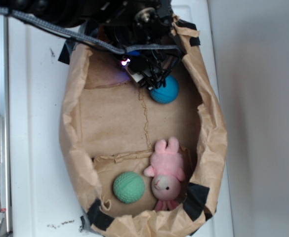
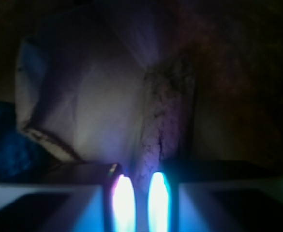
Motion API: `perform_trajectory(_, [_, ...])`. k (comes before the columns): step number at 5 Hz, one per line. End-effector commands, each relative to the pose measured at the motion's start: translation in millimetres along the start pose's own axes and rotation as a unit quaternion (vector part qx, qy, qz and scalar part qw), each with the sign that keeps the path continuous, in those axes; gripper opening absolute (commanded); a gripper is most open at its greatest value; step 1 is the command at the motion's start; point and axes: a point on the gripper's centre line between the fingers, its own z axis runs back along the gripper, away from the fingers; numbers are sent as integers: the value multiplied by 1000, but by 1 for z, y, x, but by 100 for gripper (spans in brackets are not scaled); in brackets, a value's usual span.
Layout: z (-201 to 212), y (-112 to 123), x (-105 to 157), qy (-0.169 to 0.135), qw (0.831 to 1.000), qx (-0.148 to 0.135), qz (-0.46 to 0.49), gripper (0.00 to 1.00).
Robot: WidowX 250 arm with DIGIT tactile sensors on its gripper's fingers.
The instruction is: Grab the wood chip.
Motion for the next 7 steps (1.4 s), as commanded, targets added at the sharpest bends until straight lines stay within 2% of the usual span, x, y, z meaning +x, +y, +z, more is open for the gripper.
perform_trajectory(1, [43, 8, 0, -35, 999, -41, -9, 0])
perform_trajectory(2, [56, 10, -4, -32, 998, -59, -15, 0])
perform_trajectory(3, [64, 19, 3, -24, 998, -64, 9, 100])
perform_trajectory(4, [55, 29, 12, -22, 997, -35, 70, 100])
perform_trajectory(5, [41, 29, 21, -25, 996, -18, 88, 100])
perform_trajectory(7, [20, 28, 46, -41, 996, -8, 84, 100])
